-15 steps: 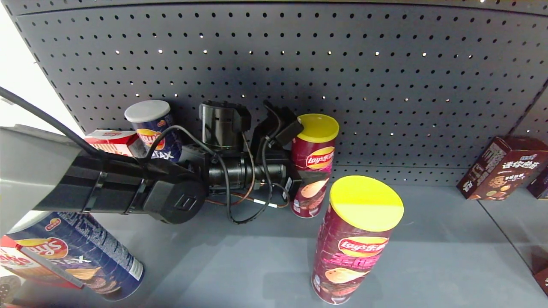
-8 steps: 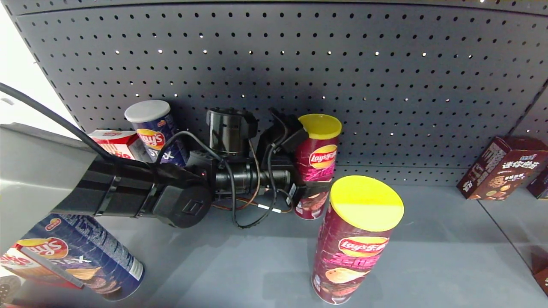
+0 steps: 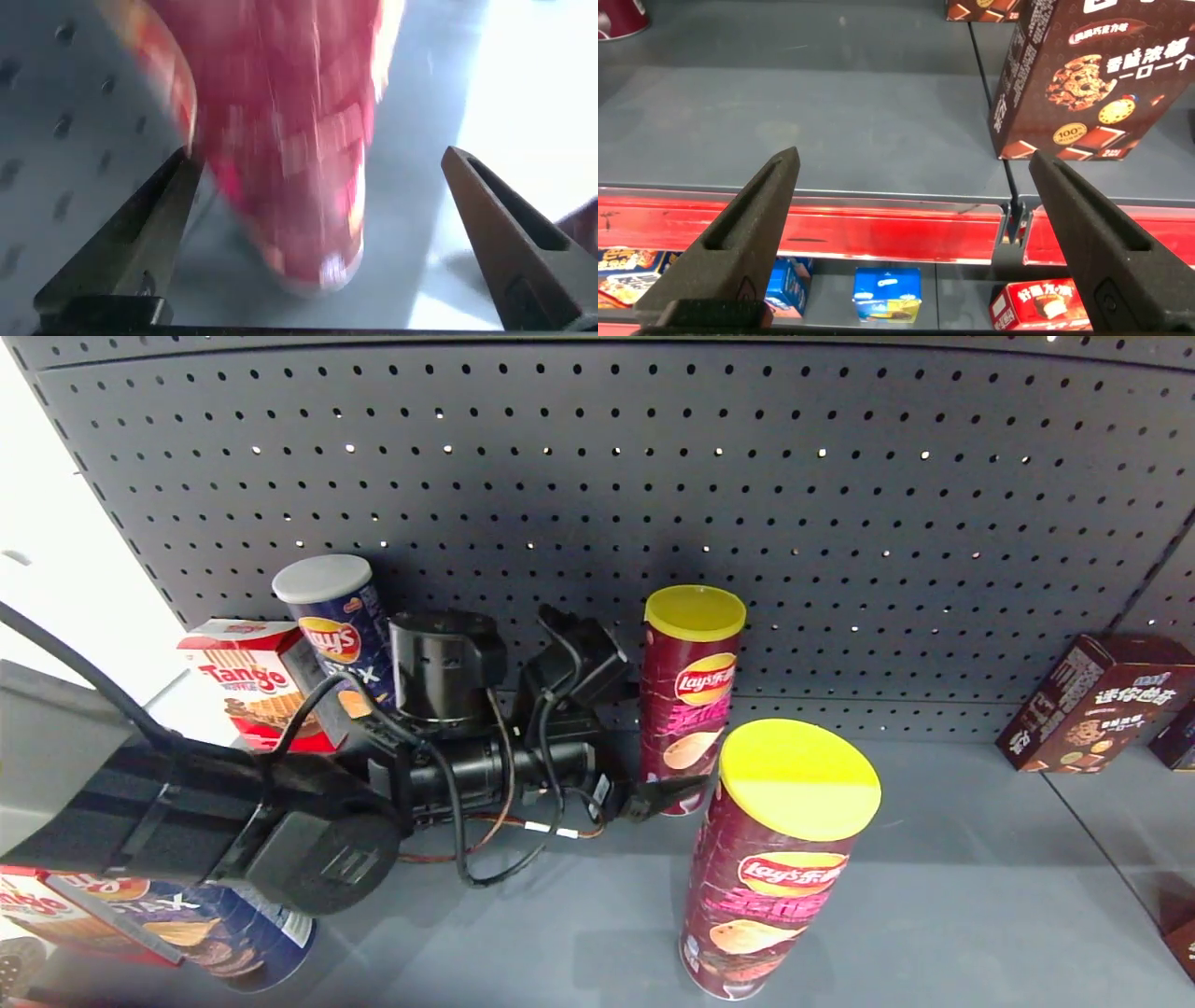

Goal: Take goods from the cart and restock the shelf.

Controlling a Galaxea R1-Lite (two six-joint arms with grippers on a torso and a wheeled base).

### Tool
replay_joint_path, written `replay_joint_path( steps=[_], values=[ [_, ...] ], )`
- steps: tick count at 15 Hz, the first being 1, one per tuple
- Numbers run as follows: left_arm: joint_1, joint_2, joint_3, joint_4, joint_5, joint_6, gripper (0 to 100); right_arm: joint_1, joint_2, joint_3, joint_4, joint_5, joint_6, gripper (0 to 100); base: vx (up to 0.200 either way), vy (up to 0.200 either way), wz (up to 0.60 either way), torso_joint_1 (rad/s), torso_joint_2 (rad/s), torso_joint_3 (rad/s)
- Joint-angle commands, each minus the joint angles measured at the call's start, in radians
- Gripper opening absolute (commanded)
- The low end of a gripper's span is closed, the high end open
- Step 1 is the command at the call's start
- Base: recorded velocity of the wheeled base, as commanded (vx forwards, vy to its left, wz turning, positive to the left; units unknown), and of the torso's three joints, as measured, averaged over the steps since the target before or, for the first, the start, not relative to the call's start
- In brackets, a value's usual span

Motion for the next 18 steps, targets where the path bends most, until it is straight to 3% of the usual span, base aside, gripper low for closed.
replay_joint_path(
  steps=[1, 2, 3, 12, 18],
  values=[
    [0.001, -0.094, 0.149, -0.104, 0.078, -0.003, 100, 0.000, 0.002, 0.000, -0.001, 0.000, -0.001, 100, 0.000, 0.000, 0.00, 0.000, 0.00, 0.000],
    [0.001, -0.094, 0.149, -0.104, 0.078, -0.003, 100, 0.000, 0.002, 0.000, -0.001, 0.000, -0.001, 100, 0.000, 0.000, 0.00, 0.000, 0.00, 0.000],
    [0.001, -0.108, 0.191, -0.147, 0.126, -0.004, 100, 0.000, 0.002, 0.000, -0.001, 0.000, -0.001, 100, 0.000, 0.000, 0.00, 0.000, 0.00, 0.000],
    [0.021, -0.095, 0.160, -0.151, 0.263, -0.009, 100, 0.000, 0.002, 0.000, -0.001, 0.000, -0.001, 100, 0.000, 0.000, 0.00, 0.000, 0.00, 0.000],
    [0.029, -0.065, 0.125, -0.145, 0.270, -0.011, 100, 0.000, 0.002, 0.000, -0.001, 0.000, -0.001, 100, 0.000, 0.000, 0.00, 0.000, 0.00, 0.000]
  ],
)
